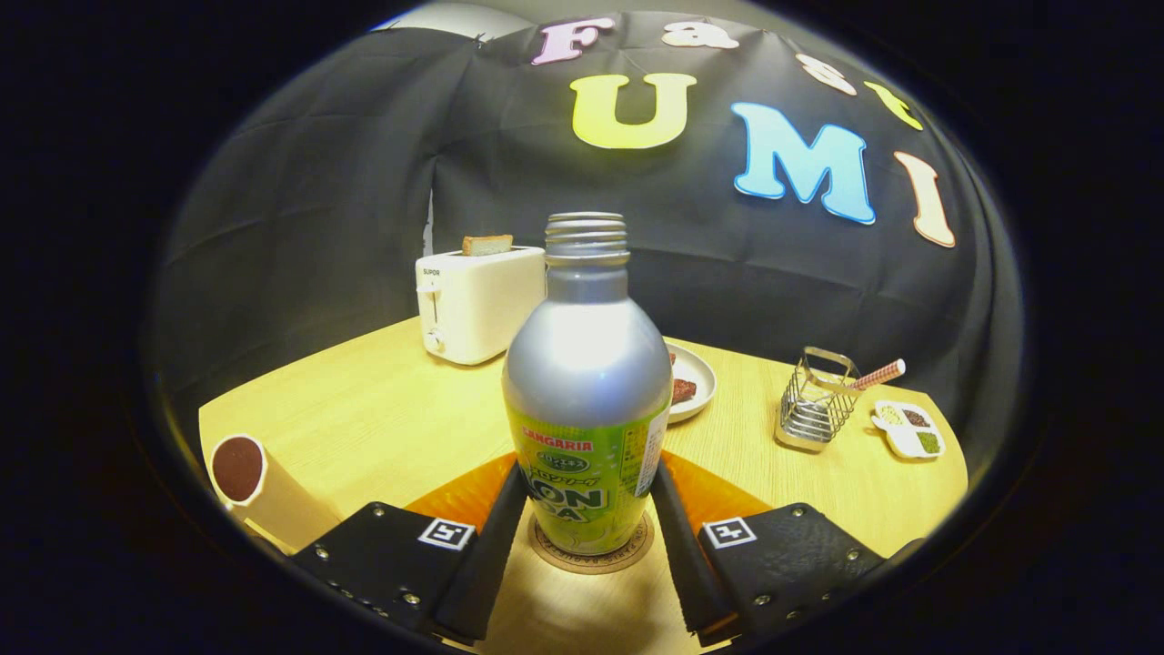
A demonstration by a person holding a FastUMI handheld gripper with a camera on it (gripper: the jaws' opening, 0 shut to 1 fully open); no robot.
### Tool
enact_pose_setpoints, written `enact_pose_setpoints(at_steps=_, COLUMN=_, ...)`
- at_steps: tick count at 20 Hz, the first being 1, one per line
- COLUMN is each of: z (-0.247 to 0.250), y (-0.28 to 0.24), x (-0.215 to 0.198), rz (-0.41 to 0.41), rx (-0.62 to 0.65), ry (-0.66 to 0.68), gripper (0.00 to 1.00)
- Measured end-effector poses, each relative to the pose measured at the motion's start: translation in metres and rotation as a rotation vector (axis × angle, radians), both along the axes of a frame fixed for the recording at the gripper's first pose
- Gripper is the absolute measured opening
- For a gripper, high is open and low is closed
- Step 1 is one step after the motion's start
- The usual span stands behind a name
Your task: Take the bottle from table, then pour the juice into the cup, finally place the bottle on the coaster
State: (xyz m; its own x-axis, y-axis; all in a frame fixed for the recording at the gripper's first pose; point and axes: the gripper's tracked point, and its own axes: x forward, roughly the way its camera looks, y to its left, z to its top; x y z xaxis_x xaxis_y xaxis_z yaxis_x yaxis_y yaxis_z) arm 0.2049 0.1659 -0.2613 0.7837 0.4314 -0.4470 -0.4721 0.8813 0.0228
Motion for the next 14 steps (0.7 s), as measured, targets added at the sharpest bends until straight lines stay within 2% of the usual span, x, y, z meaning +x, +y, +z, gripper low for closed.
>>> enact_pose_setpoints(at_steps=14, z=-0.017, y=-0.008, x=-0.005, rz=-0.073, rx=0.037, ry=0.036, gripper=0.8)
